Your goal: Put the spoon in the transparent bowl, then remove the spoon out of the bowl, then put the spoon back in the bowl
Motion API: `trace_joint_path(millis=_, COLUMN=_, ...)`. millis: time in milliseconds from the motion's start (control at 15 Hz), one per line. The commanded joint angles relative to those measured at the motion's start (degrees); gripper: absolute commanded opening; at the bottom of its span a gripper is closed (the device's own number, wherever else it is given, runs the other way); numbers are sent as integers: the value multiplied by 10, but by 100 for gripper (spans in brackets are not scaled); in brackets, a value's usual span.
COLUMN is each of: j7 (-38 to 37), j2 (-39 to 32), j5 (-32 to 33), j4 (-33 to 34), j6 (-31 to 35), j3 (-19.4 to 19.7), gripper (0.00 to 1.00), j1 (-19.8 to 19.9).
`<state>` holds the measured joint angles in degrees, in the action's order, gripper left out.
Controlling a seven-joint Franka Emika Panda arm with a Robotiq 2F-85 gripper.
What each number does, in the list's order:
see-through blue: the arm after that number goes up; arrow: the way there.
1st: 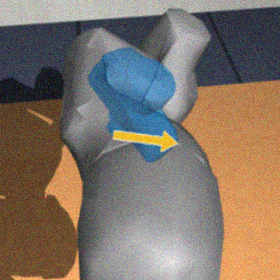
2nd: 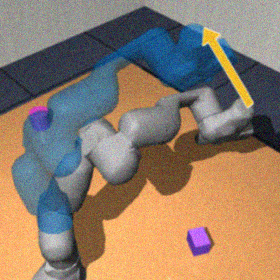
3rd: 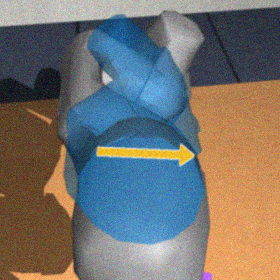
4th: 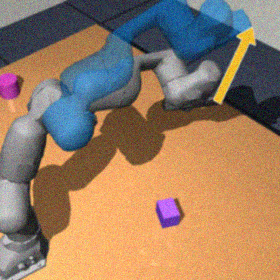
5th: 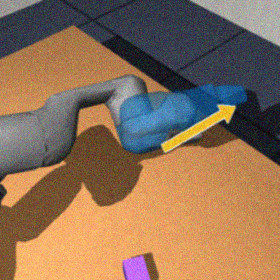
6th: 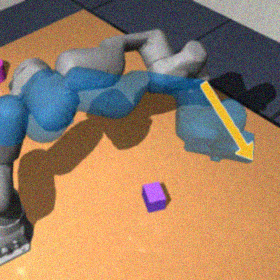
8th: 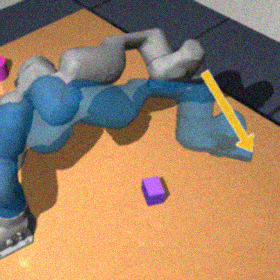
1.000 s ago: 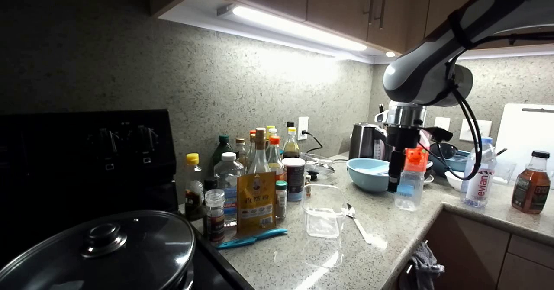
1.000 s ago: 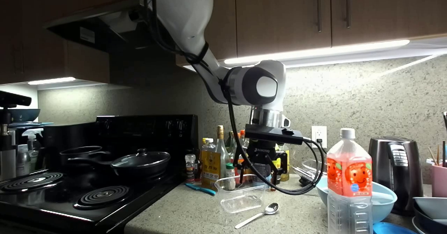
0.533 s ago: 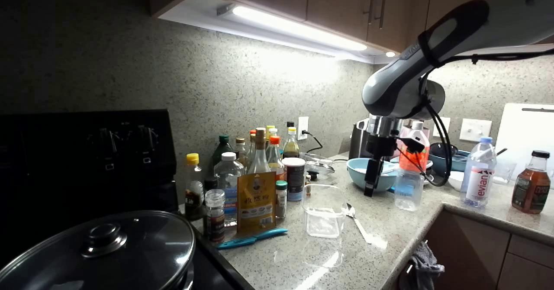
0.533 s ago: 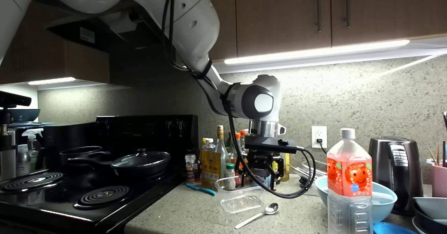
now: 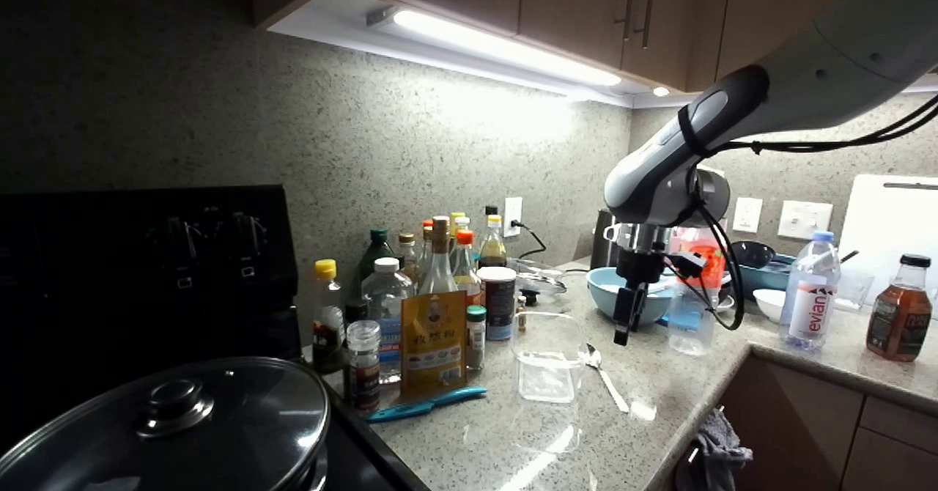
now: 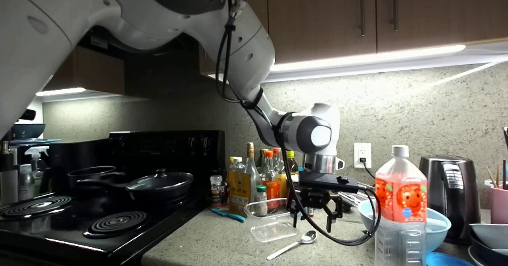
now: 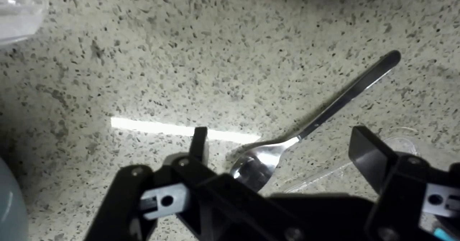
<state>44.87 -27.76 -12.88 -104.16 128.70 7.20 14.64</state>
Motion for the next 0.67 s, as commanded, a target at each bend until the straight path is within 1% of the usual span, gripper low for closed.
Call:
trace_joint_path(millis=0, j7=-7, j2=-1, j5=11, j4=1, j6=0, j3=-20, gripper=100, j1=19)
trace_joint_path(millis=267, j7=-31, j2=6, j5=2, j4=-12, j6=-3, j3=-32, gripper=100, j1=10)
trace_joint_path(millis=600, j7=-31, j2=1, j5=-15, j4=-11, j6=-7, j3=-57, gripper=100, j1=18)
